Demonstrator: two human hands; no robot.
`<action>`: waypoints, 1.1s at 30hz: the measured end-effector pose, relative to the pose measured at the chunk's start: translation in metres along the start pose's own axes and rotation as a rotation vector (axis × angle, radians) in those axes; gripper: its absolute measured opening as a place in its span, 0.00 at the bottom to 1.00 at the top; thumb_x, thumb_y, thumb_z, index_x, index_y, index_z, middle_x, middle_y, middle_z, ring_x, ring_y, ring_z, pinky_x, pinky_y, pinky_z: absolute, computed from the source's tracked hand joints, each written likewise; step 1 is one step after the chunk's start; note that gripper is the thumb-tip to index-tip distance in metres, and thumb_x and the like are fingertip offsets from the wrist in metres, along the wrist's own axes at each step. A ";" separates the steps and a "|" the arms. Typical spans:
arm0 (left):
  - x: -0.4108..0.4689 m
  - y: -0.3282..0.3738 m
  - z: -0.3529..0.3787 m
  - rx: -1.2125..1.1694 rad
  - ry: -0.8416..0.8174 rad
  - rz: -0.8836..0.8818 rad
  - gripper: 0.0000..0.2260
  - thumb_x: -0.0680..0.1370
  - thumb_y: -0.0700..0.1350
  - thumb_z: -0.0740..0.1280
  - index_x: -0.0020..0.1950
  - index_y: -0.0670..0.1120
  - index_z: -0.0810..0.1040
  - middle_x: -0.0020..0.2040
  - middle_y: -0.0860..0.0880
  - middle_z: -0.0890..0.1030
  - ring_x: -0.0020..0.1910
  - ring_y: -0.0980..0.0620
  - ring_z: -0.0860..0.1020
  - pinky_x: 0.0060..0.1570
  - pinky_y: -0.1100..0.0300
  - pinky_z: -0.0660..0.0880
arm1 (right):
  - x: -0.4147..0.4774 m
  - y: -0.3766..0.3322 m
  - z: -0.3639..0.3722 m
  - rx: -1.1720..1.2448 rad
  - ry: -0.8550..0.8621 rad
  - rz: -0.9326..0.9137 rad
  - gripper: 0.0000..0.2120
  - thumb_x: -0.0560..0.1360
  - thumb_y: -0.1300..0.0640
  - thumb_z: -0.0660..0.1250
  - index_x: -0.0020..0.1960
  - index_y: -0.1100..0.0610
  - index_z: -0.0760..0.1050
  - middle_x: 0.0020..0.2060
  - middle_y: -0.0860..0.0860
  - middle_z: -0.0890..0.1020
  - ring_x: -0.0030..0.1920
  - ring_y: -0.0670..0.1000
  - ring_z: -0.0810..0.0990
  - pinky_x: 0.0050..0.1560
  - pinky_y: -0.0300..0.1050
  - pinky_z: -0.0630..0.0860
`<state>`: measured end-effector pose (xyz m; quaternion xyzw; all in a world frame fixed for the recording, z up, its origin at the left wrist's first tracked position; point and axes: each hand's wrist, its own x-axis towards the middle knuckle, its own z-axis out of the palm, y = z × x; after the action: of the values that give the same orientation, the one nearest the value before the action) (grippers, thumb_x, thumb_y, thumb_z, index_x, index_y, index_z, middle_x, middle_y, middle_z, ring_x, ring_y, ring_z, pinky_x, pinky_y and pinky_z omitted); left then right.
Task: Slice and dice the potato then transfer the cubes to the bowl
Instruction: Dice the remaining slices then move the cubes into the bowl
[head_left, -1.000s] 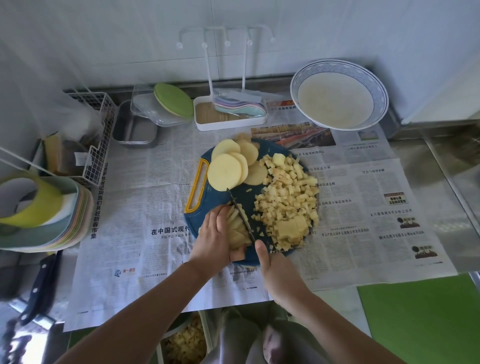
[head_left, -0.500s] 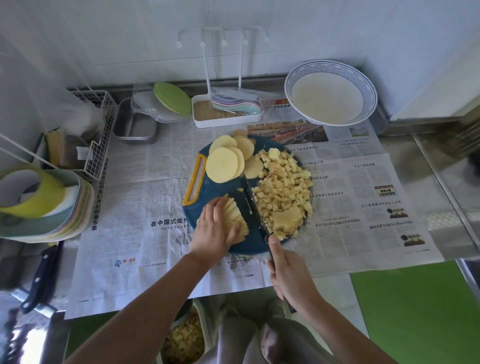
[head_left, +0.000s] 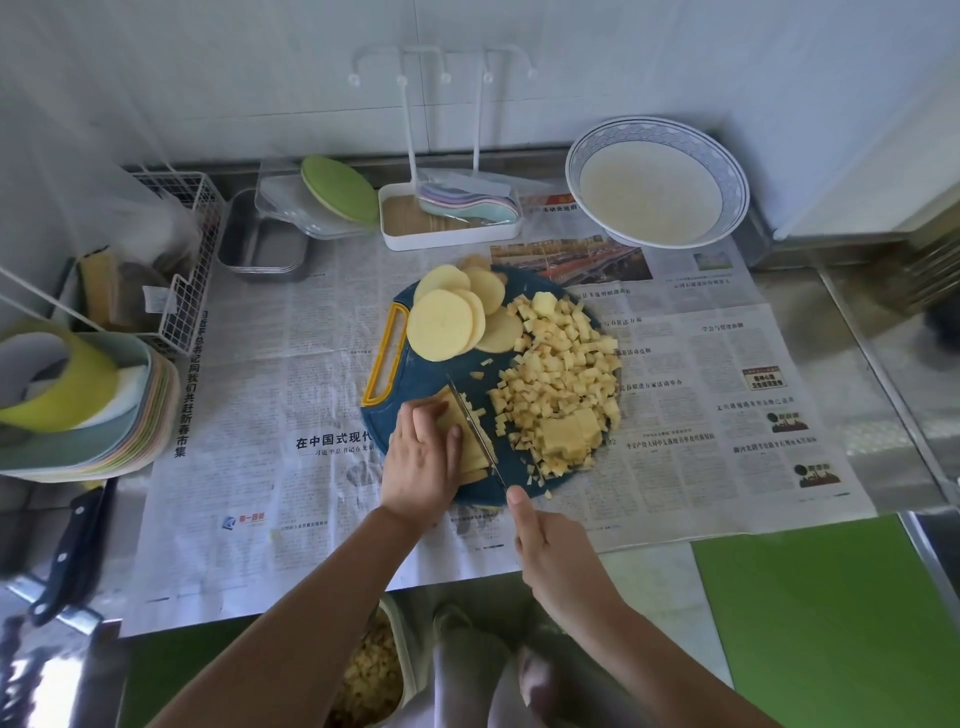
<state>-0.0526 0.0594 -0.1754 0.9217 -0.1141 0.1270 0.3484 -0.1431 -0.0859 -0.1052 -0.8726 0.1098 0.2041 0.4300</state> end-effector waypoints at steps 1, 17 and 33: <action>-0.001 -0.001 0.002 0.004 0.010 -0.001 0.18 0.83 0.52 0.52 0.55 0.37 0.70 0.53 0.39 0.75 0.49 0.42 0.77 0.47 0.50 0.77 | 0.000 -0.001 0.001 -0.024 -0.008 0.008 0.28 0.74 0.35 0.40 0.27 0.54 0.59 0.21 0.48 0.64 0.22 0.45 0.64 0.29 0.38 0.62; 0.003 -0.007 0.008 0.028 0.038 0.056 0.11 0.83 0.49 0.52 0.54 0.42 0.67 0.49 0.39 0.75 0.47 0.45 0.75 0.45 0.54 0.76 | 0.038 -0.010 0.000 -0.150 -0.125 0.101 0.28 0.81 0.40 0.44 0.29 0.55 0.62 0.25 0.49 0.67 0.24 0.45 0.64 0.25 0.36 0.60; 0.002 0.004 0.007 0.041 0.118 -0.100 0.11 0.79 0.44 0.56 0.48 0.38 0.73 0.49 0.41 0.77 0.46 0.43 0.75 0.52 0.56 0.67 | 0.018 0.005 -0.019 0.223 -0.027 0.111 0.29 0.79 0.35 0.49 0.32 0.58 0.64 0.20 0.47 0.63 0.19 0.44 0.62 0.26 0.40 0.62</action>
<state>-0.0511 0.0514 -0.1777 0.9240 -0.0447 0.1661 0.3414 -0.1242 -0.1042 -0.1070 -0.8091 0.1740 0.2259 0.5139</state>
